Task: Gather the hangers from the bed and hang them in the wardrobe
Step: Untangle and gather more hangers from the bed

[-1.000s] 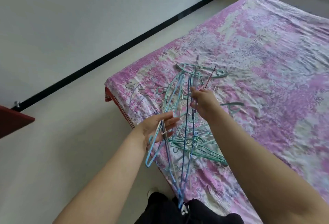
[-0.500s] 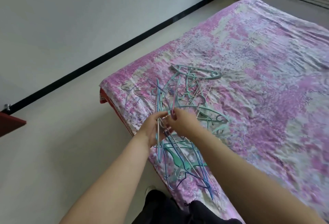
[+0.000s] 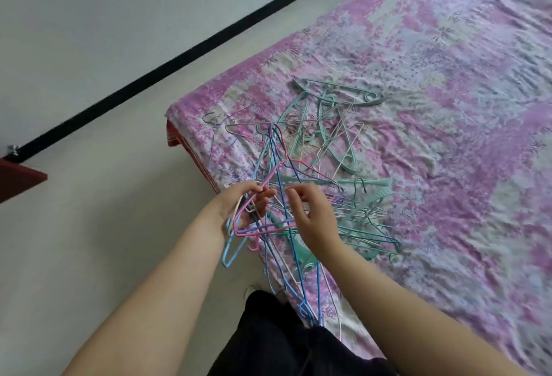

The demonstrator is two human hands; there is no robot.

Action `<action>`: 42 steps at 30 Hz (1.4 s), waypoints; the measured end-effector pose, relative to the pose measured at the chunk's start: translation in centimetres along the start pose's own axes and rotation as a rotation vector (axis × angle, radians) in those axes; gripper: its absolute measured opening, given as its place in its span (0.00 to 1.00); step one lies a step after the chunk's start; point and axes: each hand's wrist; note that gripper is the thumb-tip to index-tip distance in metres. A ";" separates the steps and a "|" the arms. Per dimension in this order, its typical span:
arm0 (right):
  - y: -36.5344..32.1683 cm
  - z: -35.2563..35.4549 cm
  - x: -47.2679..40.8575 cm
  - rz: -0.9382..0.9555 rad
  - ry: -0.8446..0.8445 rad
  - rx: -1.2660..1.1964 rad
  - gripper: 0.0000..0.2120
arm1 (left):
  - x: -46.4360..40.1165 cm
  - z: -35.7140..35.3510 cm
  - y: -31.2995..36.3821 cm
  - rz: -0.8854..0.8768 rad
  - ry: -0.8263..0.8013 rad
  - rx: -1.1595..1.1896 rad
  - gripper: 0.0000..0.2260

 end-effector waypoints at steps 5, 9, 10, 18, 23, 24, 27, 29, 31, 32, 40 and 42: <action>10.1 1.3 -3.4 -0.725 -0.225 0.561 0.15 | 0.8 1.3 -0.6 0.032 -0.058 0.091 0.04; 13.5 1.2 -2.6 -0.351 -0.734 0.907 0.46 | 1.5 2.1 -1.1 0.017 -0.098 0.075 0.01; 13.7 0.8 -2.5 -0.301 -0.774 0.863 0.46 | 1.7 2.4 -1.1 0.012 -0.110 0.081 0.01; 13.3 -0.8 -1.8 -0.115 -0.710 0.878 0.29 | 3.9 3.2 -0.1 -0.068 -0.132 0.130 0.06; 10.7 1.5 -5.6 0.055 -0.465 0.936 0.25 | 5.7 3.4 2.9 -0.248 -0.138 0.112 0.04; 9.5 2.0 -6.8 0.041 -0.416 0.906 0.24 | 6.1 3.3 3.7 -0.273 -0.169 0.124 0.03; 5.5 4.0 -10.6 -0.003 -0.253 0.868 0.24 | 7.2 2.5 6.3 -0.340 -0.307 0.164 0.13; 2.8 5.9 -12.9 -0.015 -0.087 0.847 0.24 | 8.3 1.6 7.9 -0.406 -0.358 0.186 0.16; 0.5 7.7 -14.6 -0.061 0.091 0.806 0.22 | 9.7 0.4 9.2 -0.442 -0.419 0.217 0.13; -0.3 8.2 -15.3 -0.066 0.136 0.824 0.21 | 10.4 -0.2 9.8 -0.453 -0.447 0.228 0.12; -2.3 10.2 -17.0 0.026 -0.049 1.009 0.24 | 14.4 -4.5 14.6 -0.567 -0.455 0.028 0.06; -3.4 10.3 -17.2 0.022 -0.072 0.947 0.25 | 14.8 -4.5 16.5 -0.603 -0.453 -0.062 0.05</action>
Point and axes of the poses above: each hand's wrist, its own x-axis away from the middle knuckle, its own z-axis out of the back of the hand, y = z × x, and after that the axes turned 14 degrees about y, right-handed
